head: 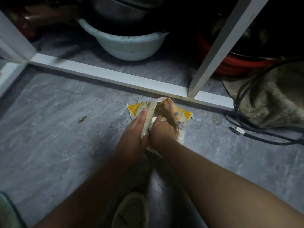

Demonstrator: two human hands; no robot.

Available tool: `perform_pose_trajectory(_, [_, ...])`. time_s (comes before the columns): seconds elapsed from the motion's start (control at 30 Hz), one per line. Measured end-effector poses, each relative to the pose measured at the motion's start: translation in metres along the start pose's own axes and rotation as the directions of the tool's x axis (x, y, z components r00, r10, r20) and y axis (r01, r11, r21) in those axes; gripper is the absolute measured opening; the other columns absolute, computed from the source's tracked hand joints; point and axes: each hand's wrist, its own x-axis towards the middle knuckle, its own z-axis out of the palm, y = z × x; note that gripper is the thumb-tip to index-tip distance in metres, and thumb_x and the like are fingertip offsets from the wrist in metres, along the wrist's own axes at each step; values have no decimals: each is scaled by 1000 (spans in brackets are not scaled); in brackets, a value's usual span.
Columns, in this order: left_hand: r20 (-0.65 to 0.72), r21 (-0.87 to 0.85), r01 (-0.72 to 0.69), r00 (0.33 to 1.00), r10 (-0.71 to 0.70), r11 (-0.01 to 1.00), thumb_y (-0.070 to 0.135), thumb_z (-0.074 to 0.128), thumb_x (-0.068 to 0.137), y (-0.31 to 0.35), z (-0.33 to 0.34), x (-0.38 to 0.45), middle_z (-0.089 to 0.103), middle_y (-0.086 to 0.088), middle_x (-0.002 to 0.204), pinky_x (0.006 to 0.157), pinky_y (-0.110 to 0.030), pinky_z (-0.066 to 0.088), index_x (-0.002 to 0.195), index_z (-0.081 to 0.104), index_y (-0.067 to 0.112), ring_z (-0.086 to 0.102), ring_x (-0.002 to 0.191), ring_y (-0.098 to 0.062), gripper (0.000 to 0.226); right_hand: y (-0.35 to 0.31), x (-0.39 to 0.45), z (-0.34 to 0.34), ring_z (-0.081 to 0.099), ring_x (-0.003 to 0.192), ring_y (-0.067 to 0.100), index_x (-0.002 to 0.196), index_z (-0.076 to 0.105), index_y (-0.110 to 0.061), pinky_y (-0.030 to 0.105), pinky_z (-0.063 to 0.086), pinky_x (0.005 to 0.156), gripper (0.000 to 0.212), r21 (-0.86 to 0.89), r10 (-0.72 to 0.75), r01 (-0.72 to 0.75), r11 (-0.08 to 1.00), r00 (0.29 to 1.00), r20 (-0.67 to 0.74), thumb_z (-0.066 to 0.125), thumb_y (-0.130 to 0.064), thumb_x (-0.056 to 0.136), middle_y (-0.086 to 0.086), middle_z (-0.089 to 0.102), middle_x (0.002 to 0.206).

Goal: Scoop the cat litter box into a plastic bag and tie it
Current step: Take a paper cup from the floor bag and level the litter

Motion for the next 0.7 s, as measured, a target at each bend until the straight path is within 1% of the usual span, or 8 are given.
perform_pose_trajectory(0.13, [9,-5,-11,1000,11,1000,13,59,100,-4,1,0,17,10,162,114,-3,6,160,18,17,4,145,18,73,-8,20,-2,54,124,39,154,20,-8,52,49,102,80,102,43,-43,994,999,1,64,-29,91,21,50,138])
perform_pose_trajectory(0.27, [27,-9,-9,1000,9,1000,16,59,100,-7,0,1,18,9,162,114,-3,6,160,18,16,4,145,18,72,-12,28,-2,58,121,32,145,42,-12,48,51,101,58,145,5,-1,989,1000,-28,63,-27,92,14,56,133])
perform_pose_trajectory(0.33, [35,-5,0,999,0,1000,24,56,101,-7,-1,1,17,11,162,115,-4,7,161,17,19,8,147,12,71,-10,25,0,57,122,31,144,41,-15,48,50,103,53,228,25,-6,974,996,-82,59,-26,95,13,57,133])
perform_pose_trajectory(0.4, [37,-3,6,999,-6,1000,31,54,100,-8,-2,1,17,13,162,116,-5,7,161,17,21,10,147,10,72,-6,18,4,55,124,31,148,35,-17,47,46,106,56,295,47,3,955,985,-164,54,-28,97,13,55,136])
perform_pose_trajectory(0.5, [35,-1,15,999,-15,1000,26,62,99,-10,-2,2,17,14,162,116,-7,9,161,17,24,7,146,15,76,-1,3,10,51,130,33,154,24,-10,45,39,112,73,371,66,21,928,973,-221,59,-30,94,17,49,143])
perform_pose_trajectory(0.57, [45,8,25,999,-25,1000,25,64,97,-10,-2,2,15,16,163,117,-10,10,161,16,25,6,146,15,80,-1,-6,17,52,128,34,152,27,-5,45,39,112,74,463,108,31,886,957,-270,62,-29,92,20,51,141])
perform_pose_trajectory(0.63, [52,16,22,998,-23,1000,22,64,96,-9,-3,1,14,17,163,117,-12,11,161,15,25,7,147,13,81,-2,-16,24,51,126,36,151,28,-2,45,40,111,75,470,139,25,882,940,-312,65,-26,90,22,49,138])
perform_pose_trajectory(0.7, [55,21,16,998,-18,1000,20,64,96,-8,-5,-1,14,16,164,117,-9,10,161,15,25,7,148,11,82,-3,-23,28,48,129,34,150,28,-2,42,38,113,79,493,185,-1,870,928,-325,70,-24,86,22,45,139])
